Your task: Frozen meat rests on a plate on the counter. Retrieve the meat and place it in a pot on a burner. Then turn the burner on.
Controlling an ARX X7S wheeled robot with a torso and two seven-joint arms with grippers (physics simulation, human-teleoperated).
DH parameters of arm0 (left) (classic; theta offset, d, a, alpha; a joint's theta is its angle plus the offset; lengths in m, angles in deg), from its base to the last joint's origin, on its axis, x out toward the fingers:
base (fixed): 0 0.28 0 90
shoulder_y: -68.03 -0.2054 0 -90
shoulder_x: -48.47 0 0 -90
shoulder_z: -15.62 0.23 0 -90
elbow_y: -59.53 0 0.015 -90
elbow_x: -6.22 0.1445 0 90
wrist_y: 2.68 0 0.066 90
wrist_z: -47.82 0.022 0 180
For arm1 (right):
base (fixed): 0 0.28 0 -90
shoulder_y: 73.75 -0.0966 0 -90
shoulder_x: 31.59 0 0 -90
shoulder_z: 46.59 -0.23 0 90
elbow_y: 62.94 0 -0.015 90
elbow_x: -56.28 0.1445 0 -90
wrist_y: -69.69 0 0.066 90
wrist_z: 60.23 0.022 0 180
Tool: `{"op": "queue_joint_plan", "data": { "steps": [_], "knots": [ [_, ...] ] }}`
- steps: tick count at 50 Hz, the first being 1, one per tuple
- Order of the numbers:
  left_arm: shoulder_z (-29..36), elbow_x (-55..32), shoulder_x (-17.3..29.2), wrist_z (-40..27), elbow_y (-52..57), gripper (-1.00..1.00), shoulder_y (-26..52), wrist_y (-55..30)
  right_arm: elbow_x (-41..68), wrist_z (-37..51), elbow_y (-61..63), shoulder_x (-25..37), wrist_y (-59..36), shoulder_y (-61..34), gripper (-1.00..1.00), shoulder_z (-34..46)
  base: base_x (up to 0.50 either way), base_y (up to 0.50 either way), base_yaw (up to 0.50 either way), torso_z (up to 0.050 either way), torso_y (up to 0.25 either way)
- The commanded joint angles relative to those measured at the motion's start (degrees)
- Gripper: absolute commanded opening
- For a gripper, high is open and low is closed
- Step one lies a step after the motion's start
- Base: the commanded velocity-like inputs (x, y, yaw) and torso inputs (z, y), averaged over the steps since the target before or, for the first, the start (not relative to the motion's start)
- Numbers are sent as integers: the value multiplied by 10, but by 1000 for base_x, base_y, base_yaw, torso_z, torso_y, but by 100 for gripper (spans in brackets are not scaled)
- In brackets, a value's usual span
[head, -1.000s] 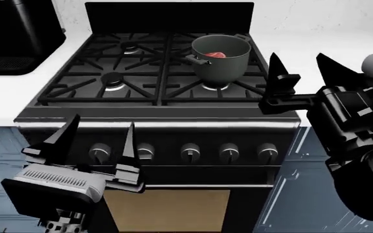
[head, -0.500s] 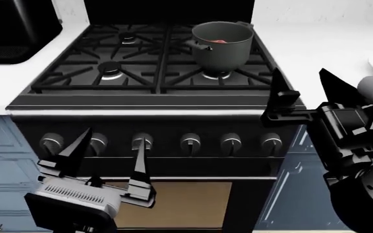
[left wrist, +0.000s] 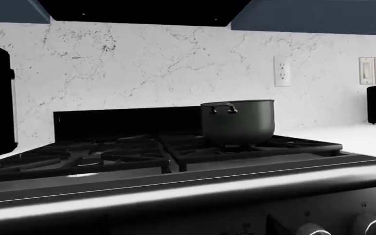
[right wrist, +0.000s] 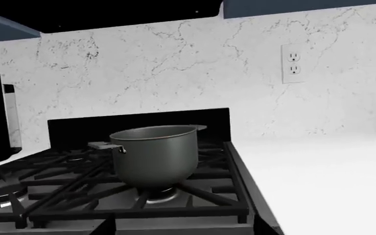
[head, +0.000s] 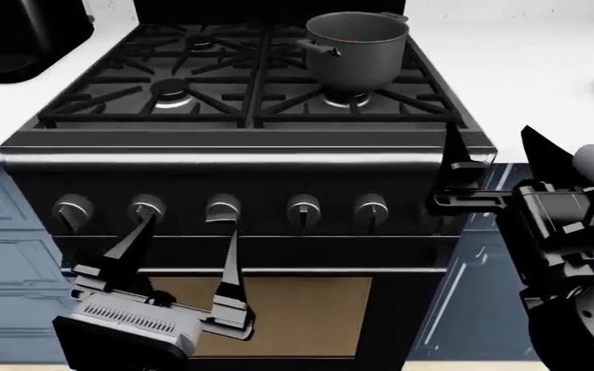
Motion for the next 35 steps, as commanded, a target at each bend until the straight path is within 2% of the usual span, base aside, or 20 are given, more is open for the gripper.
{"op": "queue_joint_plan", "data": {
  "steps": [1, 35],
  "knots": [
    [10, 3, -8, 0, -7, 100, 3, -5, -19, -14, -22, -4, 21, 18, 100, -1, 0, 0, 0, -50, 0],
    [19, 12, -13, -8, -2, 100, -19, 11, -2, -15, -12, 8, 22, 48, 100, -10, 0, 0, 0, -50, 0]
  ]
}}
